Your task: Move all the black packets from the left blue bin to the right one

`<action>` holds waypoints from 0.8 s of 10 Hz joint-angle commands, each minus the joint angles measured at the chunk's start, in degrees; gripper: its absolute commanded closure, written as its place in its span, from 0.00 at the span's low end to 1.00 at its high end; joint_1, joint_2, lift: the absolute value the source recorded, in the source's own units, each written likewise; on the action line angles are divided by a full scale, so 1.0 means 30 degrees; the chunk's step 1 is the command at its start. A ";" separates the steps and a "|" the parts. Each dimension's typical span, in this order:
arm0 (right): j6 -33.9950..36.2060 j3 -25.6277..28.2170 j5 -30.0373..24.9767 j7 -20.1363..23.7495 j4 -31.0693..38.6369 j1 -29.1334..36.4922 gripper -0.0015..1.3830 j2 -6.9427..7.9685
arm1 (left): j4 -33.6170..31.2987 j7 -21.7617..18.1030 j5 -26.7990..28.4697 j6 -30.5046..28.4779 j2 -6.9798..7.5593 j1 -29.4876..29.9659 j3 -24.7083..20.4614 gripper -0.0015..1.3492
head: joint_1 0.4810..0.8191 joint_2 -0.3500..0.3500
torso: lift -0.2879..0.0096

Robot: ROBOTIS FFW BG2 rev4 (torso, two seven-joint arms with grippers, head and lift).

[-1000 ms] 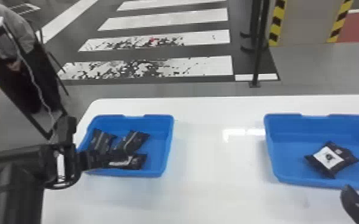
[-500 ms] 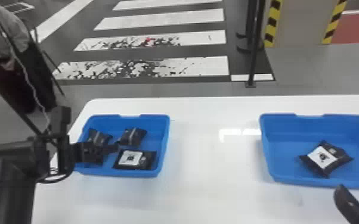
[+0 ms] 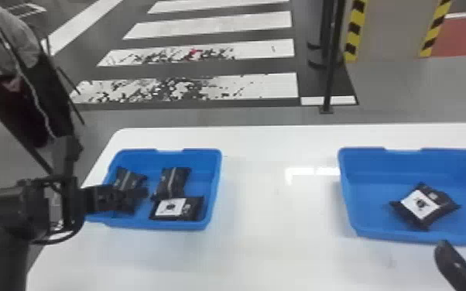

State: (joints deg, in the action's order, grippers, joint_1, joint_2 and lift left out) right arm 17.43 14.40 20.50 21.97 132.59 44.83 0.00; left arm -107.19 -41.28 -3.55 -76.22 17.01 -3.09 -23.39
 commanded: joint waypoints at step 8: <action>0.0047 0.0000 0.0404 0.0177 -0.0486 -0.0227 0.13 0.0017 | 0.4114 0.1161 -0.1294 0.2250 -0.0660 -0.2392 0.1133 0.12 | 0.63 0.74 | 0.50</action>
State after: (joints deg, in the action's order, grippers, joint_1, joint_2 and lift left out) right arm 17.60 14.40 21.70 22.47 131.39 44.25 0.00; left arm -96.67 -37.81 -7.43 -70.18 15.00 -9.15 -20.92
